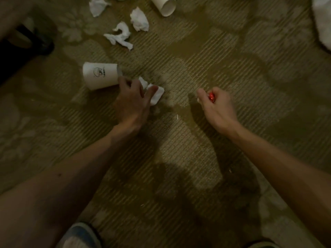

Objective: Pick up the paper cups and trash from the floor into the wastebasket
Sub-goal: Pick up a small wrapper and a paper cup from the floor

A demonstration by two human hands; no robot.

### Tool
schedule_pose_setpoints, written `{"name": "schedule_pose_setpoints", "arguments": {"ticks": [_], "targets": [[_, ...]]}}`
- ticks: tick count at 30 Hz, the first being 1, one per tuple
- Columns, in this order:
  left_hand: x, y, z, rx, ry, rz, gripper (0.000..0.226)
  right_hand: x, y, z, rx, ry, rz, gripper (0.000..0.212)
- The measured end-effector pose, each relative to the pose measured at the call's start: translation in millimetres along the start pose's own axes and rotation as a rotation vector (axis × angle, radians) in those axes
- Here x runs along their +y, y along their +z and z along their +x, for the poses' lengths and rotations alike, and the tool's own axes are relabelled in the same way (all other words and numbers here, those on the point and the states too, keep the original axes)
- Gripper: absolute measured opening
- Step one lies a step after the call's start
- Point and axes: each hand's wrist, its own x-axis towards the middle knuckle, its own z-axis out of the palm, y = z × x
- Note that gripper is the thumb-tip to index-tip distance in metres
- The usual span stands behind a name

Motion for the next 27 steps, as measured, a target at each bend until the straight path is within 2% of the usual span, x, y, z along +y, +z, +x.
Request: {"name": "schedule_pose_setpoints", "arguments": {"ticks": [5,7,11,16,19,22,27], "targets": [[-2.4,19.8,9.1,-0.218,0.07,0.123,0.084,-3.6,3.9,-4.9,-0.043,-0.003,0.016,0.039],[-3.7,24.5,9.0,-0.226,0.088,0.192,0.088,-0.8,4.6,-6.4,-0.044,-0.003,0.028,0.04],[-8.3,22.7,9.5,-0.173,0.046,0.138,0.067,2.5,8.3,-11.5,-0.083,0.008,0.094,0.036],[-13.8,17.8,-14.1,-0.202,0.135,0.253,0.055,7.4,13.3,-21.0,-0.118,0.025,0.069,0.037],[-8.8,15.4,-29.9,-0.207,0.225,0.104,0.051,6.9,12.6,-27.1,-0.13,0.059,0.117,0.029],[8.8,6.4,-45.5,-0.107,0.407,-0.147,0.041,1.1,13.0,-30.5,-0.131,0.141,0.283,0.019],[21.5,-7.6,-51.0,-0.191,0.454,-0.229,0.023,-12.4,13.8,-39.6,-0.195,0.292,0.465,0.034]]}}
